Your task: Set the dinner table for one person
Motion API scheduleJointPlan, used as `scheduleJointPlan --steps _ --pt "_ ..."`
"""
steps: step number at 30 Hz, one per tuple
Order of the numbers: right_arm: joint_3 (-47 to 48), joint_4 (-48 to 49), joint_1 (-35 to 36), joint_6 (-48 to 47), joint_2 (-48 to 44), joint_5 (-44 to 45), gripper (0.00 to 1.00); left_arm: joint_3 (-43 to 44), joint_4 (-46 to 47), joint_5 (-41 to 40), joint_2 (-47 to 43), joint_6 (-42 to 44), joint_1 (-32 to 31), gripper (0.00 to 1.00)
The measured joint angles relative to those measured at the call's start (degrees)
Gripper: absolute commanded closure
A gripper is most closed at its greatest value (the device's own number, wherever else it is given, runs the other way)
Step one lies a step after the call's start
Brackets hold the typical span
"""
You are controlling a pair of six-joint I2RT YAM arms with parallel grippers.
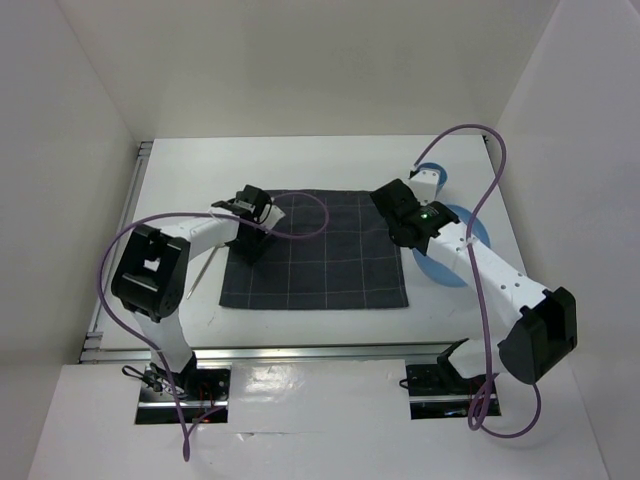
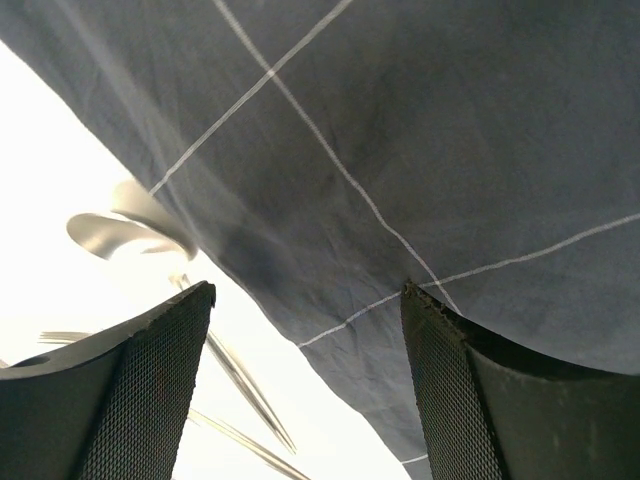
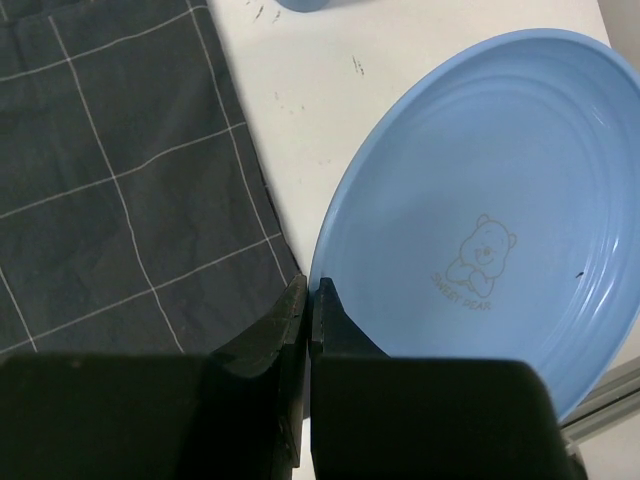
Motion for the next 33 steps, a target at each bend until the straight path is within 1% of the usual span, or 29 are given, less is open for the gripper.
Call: scheduleJointPlan --steps 4,7,10,13,15,18,20,24,26,29,33 --pt "0.3 -0.1 0.3 -0.9 0.3 0.2 1.00 1.2 1.5 -1.1 1.0 0.0 0.0 0.18" --pt "2.0 0.0 2.3 -4.0 2.1 0.6 1.00 1.2 1.6 -1.2 1.0 -0.1 0.0 0.15" --pt "6.3 0.3 7.1 -8.3 5.9 1.0 1.00 1.1 1.5 -1.3 0.7 -0.5 0.0 0.14" --pt "11.5 1.8 13.3 -12.4 10.5 0.7 1.00 0.3 1.3 -0.8 -0.4 -1.1 0.1 0.13" --pt "13.1 5.7 17.7 -16.0 13.0 -1.4 1.00 0.2 -0.1 0.2 -1.3 -2.1 0.2 0.13" --pt "12.9 10.4 22.8 -20.7 15.9 -4.9 1.00 0.3 -2.9 3.4 -4.0 -3.4 1.7 0.13" --pt "11.7 14.4 25.6 -24.3 17.7 -7.3 1.00 0.9 -5.3 6.6 -5.9 -3.8 4.5 0.13" --pt "7.7 21.5 28.7 -30.9 20.0 -10.2 1.00 3.5 -8.9 12.8 -8.8 -5.0 13.9 0.13" --pt "6.7 24.0 29.1 -33.2 21.5 -11.4 1.00 4.5 -10.0 15.6 -9.9 -5.3 18.8 0.13" --pt "6.0 27.2 29.1 -36.0 24.0 -13.2 1.00 4.8 -11.2 18.2 -10.9 -6.1 24.2 0.13" --pt "4.7 31.0 29.0 -38.7 27.1 -16.0 1.00 4.8 -12.4 20.3 -11.0 -6.8 29.0 0.13"
